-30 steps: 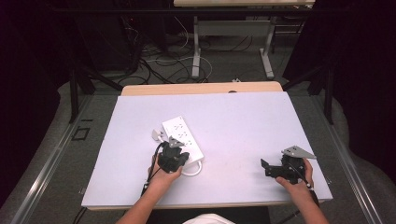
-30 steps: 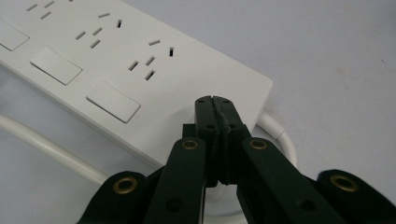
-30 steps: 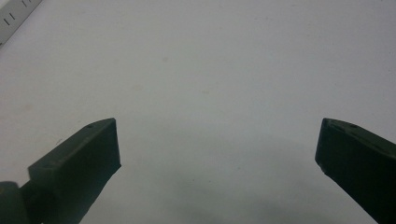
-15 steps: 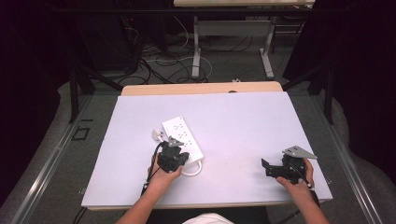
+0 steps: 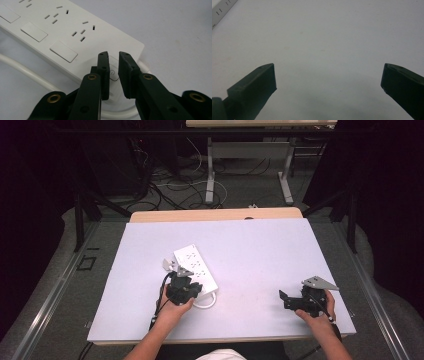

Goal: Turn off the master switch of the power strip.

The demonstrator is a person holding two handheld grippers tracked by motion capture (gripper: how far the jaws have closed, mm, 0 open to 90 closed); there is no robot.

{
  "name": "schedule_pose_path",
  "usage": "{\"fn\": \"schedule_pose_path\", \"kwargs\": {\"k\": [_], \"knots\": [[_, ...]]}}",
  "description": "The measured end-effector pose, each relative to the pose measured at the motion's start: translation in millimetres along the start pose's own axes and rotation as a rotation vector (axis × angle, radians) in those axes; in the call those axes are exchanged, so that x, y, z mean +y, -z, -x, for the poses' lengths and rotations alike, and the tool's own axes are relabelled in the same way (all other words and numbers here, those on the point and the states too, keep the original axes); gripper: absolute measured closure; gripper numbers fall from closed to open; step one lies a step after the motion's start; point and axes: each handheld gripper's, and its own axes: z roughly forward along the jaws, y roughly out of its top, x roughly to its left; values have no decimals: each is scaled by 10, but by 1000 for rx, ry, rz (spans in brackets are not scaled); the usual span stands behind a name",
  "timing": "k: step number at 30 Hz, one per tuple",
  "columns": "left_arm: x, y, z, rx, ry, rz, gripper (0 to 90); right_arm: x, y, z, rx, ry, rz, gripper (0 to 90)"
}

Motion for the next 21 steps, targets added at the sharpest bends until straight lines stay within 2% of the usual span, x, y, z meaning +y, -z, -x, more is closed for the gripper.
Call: {"fn": "schedule_pose_path", "kwargs": {"k": [1, 13, 21], "knots": [[1, 6, 0, -1, 2, -2, 776, 1, 4, 6, 10, 6, -5, 0], [23, 59, -5, -24, 23, 16, 655, -12, 26, -13, 5, -3, -8, 0], [61, 108, 2, -24, 19, 21, 577, -18, 38, 2, 0, -4, -5, 0]]}}
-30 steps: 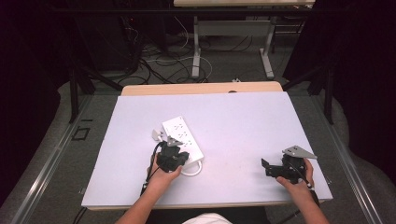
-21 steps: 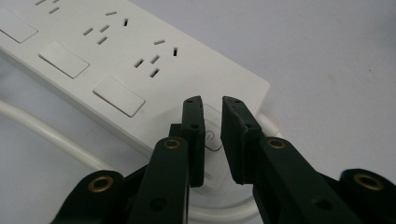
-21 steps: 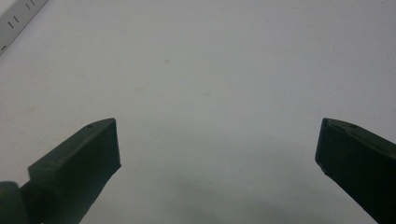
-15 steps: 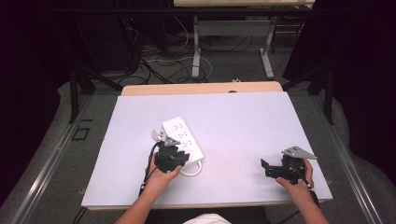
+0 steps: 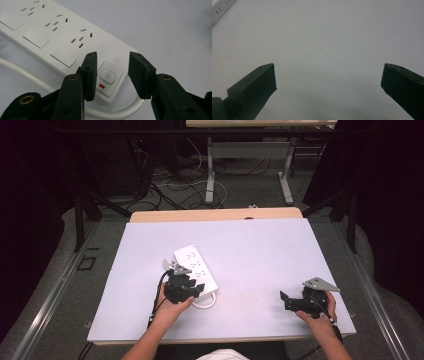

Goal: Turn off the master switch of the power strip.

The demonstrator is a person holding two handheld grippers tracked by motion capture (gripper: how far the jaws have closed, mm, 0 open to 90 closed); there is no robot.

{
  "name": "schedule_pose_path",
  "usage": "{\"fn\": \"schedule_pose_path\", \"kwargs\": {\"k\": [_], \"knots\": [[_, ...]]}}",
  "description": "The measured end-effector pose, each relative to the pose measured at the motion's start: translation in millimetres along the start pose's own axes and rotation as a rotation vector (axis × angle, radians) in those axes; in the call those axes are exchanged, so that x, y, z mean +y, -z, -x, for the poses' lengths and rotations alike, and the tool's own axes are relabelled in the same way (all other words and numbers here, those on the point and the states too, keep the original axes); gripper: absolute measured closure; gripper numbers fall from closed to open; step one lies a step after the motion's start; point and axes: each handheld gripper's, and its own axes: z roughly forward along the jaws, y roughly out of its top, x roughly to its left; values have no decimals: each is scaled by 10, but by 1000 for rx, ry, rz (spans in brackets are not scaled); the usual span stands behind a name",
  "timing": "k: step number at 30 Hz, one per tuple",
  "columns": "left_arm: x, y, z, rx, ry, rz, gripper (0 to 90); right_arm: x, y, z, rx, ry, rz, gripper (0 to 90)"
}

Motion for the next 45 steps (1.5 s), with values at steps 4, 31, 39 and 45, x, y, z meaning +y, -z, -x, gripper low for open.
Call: {"fn": "schedule_pose_path", "kwargs": {"k": [4, 31, 39, 45], "knots": [[15, 24, -6, -3, 0, -1, 521, 1, 6, 1, 0, -2, -1, 0], [48, 155, -190, 9, 64, -52, 313, 0, 7, 8, -6, 2, 7, 0], [74, 214, -204, 14, 61, -44, 190, 0, 14, -1, 0, 0, 3, 0], [105, 247, -205, 52, 55, -27, 28, 0, 12, -7, -11, 1, 12, 0]]}}
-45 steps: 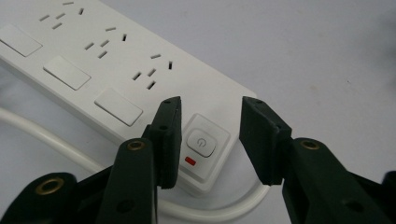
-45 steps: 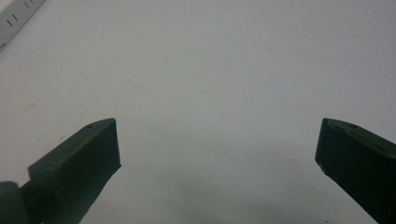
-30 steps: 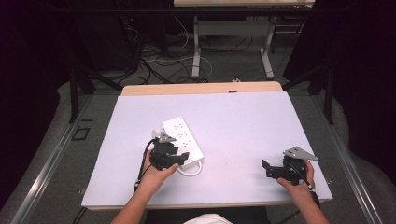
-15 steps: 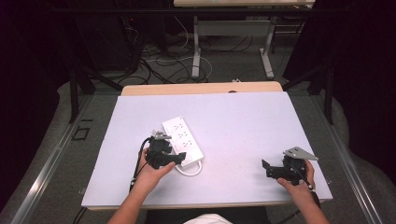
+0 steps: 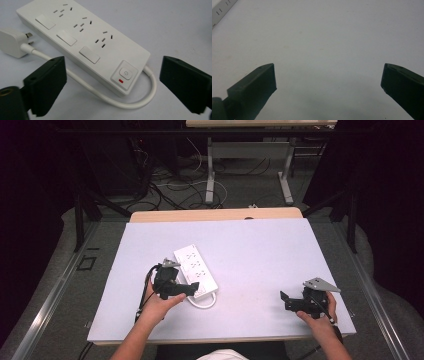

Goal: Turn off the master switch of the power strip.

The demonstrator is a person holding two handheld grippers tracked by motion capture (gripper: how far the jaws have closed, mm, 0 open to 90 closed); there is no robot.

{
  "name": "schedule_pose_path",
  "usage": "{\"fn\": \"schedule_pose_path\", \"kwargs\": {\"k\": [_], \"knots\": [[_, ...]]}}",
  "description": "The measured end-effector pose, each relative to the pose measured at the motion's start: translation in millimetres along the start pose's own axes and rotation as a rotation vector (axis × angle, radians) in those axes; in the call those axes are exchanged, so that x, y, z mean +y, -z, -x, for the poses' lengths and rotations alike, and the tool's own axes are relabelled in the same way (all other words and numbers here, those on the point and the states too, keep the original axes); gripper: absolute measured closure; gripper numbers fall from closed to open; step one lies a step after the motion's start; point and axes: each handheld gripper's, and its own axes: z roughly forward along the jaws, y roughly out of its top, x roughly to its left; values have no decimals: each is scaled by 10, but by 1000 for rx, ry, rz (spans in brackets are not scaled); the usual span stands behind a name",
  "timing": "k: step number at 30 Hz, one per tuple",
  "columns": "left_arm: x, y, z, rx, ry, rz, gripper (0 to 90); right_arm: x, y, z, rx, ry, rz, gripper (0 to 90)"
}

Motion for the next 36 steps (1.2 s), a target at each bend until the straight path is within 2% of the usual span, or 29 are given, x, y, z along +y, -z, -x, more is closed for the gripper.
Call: {"fn": "schedule_pose_path", "kwargs": {"k": [1, 3, 6, 9, 16, 24, 28, 36], "knots": [[10, 18, -15, 1, -13, -12, 1, 0, 2, 4, 2, 3, 1, 0], [8, 32, -29, 15, -10, -1, 3, 1, 3, 0, 1, -3, 1, 0], [5, 69, -70, 8, -3, 0, 3, 1, 3, -2, 1, -3, 2, 0], [-3, 109, -106, 26, 4, 9, 3, 0, 3, -1, 1, 1, 2, 0], [2, 258, -210, 28, 35, 11, 3, 5, 9, -1, 6, 1, -3, 0], [-22, 369, -319, 68, 59, 48, 3, 5, 10, -7, 8, -4, -4, 0], [-44, 407, -379, 100, 45, 41, 4, 5, 11, -8, 8, -5, -4, 0], [-116, 491, -526, 128, 78, 51, 4, 9, 16, -8, 6, 2, -1, 0]]}}
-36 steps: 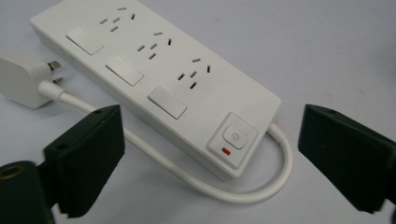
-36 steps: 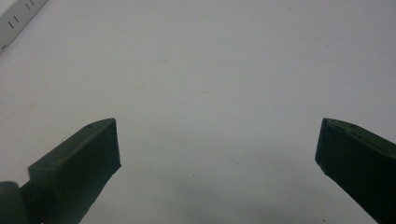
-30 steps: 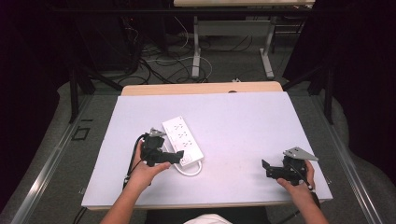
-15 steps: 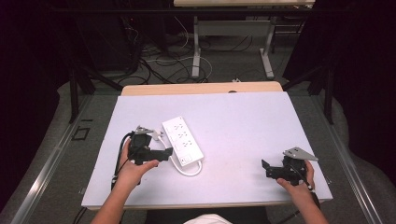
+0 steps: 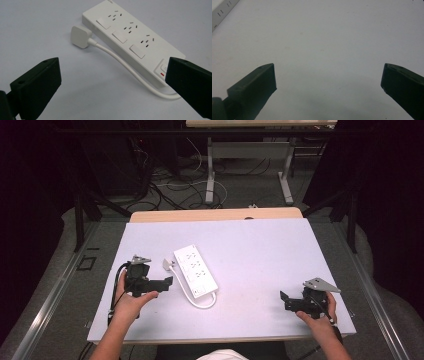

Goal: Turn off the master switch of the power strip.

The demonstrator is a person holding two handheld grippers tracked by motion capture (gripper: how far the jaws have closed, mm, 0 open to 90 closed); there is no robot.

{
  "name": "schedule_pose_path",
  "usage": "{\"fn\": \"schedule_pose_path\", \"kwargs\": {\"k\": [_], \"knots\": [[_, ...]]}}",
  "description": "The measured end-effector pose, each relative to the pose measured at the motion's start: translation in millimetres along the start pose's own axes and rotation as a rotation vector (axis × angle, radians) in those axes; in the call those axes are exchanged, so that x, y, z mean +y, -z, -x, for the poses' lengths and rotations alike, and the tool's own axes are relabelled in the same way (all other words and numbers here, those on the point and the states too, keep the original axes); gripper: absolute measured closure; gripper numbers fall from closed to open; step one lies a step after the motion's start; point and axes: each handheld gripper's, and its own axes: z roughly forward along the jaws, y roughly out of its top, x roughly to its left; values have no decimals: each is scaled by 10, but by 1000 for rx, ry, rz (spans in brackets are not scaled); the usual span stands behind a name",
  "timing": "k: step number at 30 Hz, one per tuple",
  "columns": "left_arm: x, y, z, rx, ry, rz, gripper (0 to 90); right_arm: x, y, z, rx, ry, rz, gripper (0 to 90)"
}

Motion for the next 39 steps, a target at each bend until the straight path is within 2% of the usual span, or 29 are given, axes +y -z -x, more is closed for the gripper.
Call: {"fn": "schedule_pose_path", "kwargs": {"k": [12, 20, 21, 22, 28, 34, 39], "knots": [[-145, 106, -280, 60, 52, 14, 4, -1, -2, 2, -7, -3, 3, 0], [-311, 140, -468, 94, 88, 21, 4, -3, -4, 1, -6, -10, 4, 0], [-332, 141, -488, 97, 96, 24, 4, -8, -21, -2, -14, -10, 24, 0], [-353, 145, -512, 100, 95, 23, 4, -4, -7, 1, -7, -9, 6, 0], [-474, 147, -602, 127, 111, 36, 4, 0, 2, 6, -4, -4, -2, 0], [-576, 129, -649, 149, 101, 41, 4, -4, -6, 1, -8, -8, 3, 0], [-648, 109, -698, 152, 114, 55, 4, -5, -9, 3, -8, -12, 5, 0]]}}
